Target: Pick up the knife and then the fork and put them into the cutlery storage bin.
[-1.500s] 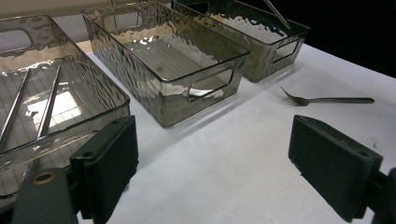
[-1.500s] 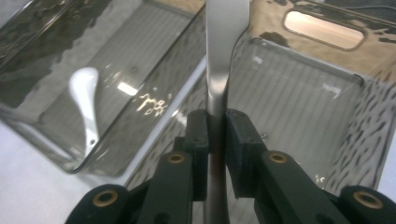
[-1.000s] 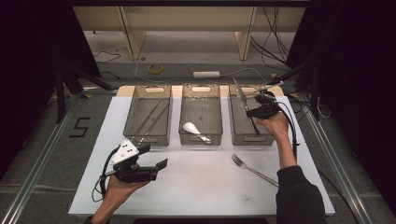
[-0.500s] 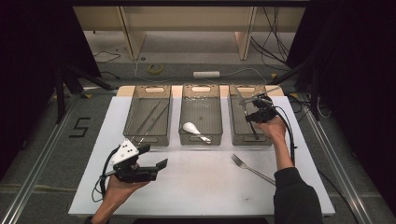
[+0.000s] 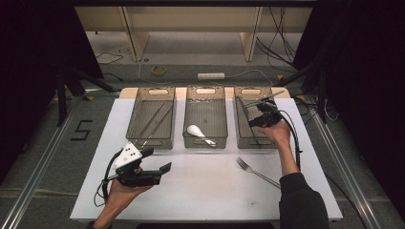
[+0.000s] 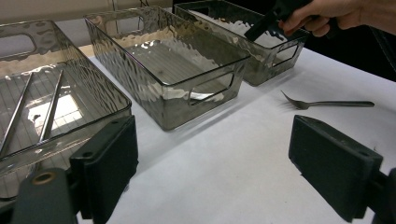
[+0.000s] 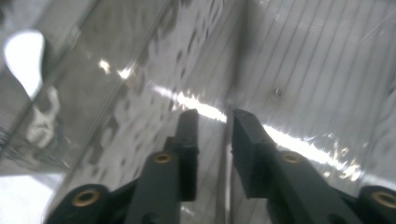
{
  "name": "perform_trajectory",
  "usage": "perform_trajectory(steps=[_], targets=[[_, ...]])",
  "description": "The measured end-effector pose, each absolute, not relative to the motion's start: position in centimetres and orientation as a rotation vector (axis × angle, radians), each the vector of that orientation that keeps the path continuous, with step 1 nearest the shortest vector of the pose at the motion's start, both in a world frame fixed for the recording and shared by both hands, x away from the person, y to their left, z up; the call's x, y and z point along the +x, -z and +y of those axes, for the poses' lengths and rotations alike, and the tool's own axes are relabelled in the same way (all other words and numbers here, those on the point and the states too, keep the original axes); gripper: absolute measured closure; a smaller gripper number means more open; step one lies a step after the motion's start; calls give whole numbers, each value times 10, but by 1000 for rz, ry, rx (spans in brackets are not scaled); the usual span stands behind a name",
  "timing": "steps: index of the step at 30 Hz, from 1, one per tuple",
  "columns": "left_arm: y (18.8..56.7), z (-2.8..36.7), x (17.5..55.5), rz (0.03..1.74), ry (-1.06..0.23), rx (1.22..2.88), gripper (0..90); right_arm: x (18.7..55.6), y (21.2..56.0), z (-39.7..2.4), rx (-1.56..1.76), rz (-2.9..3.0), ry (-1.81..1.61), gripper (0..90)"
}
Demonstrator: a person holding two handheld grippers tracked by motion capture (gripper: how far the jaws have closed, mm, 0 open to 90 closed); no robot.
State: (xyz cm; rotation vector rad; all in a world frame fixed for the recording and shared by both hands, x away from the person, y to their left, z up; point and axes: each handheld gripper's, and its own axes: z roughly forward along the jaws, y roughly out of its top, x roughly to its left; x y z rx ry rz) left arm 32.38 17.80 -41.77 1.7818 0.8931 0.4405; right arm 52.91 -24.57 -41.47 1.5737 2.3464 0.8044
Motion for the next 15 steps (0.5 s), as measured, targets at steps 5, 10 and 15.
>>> perform_trajectory(steps=[5, 10, 15], targets=[[418, 178, 324, 891, -442, 1783, 152, 523, 400, -247, 1507, 2363, -855, 574], [418, 177, 324, 892, -443, 1783, 152, 508, 388, -248, 1422, 2398, -907, 477], [418, 177, 324, 898, -442, 1781, 152, 489, 373, -245, 1317, 2431, -959, 406]])
